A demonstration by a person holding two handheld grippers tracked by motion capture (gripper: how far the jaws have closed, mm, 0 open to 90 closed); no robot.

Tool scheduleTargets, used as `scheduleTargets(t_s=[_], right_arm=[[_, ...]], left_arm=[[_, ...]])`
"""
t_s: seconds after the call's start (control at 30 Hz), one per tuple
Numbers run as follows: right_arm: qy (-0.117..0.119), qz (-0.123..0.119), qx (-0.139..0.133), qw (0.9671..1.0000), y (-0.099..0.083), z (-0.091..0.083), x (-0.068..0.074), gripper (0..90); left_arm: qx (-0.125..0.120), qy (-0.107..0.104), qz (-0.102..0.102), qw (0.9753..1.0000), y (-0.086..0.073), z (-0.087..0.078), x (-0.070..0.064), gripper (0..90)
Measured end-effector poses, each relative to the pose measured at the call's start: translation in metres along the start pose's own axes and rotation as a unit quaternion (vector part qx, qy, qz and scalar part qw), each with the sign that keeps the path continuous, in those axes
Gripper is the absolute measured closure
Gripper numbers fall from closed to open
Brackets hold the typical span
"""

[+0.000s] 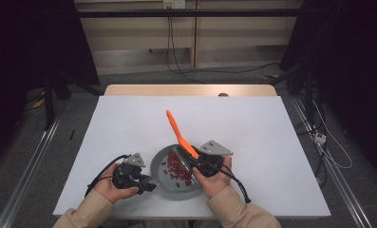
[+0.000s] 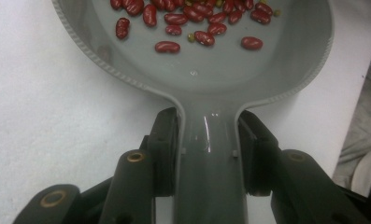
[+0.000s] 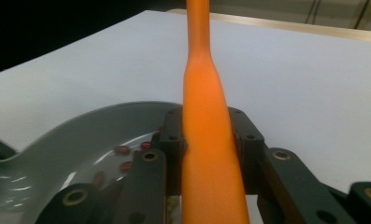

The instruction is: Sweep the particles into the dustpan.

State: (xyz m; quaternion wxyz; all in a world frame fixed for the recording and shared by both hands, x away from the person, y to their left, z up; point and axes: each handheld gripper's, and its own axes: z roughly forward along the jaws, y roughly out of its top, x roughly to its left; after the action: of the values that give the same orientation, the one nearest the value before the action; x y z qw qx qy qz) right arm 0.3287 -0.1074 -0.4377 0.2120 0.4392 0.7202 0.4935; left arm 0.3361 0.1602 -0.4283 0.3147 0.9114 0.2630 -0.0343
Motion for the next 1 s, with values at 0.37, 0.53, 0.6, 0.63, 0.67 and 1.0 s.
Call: scheduleTargets(t_s=[0.37,0.53,0.6,0.63,0.67,1.0], right_arm=[[-0.024,0.000,-0.009,0.9997,0.011,0.001,-0.031,71.3],[-0.058,-0.020,0.013,0.9980,0.005,0.008,-0.042,71.3],[-0.059,-0.019,0.010,0.9980,0.001,0.010,-0.041,71.4],[-0.057,-0.026,0.012,0.9980,0.001,0.009,-0.038,71.3],[-0.051,-0.027,0.014,0.9982,0.001,0.010,-0.034,71.3],[0.008,-0.012,-0.008,0.9999,0.007,0.002,-0.012,71.3]], left_arm=[[-0.002,0.004,0.001,1.0000,0.001,0.000,0.002,62.7],[-0.003,0.010,-0.003,0.9999,0.001,-0.001,0.004,62.7],[-0.004,0.010,-0.006,0.9999,0.001,0.000,0.004,62.7],[-0.004,0.011,-0.007,0.9999,0.002,0.000,0.004,62.7],[-0.005,0.011,-0.010,0.9999,0.002,0.000,0.004,62.7],[-0.006,0.015,-0.011,0.9998,0.003,0.001,0.005,62.7]])
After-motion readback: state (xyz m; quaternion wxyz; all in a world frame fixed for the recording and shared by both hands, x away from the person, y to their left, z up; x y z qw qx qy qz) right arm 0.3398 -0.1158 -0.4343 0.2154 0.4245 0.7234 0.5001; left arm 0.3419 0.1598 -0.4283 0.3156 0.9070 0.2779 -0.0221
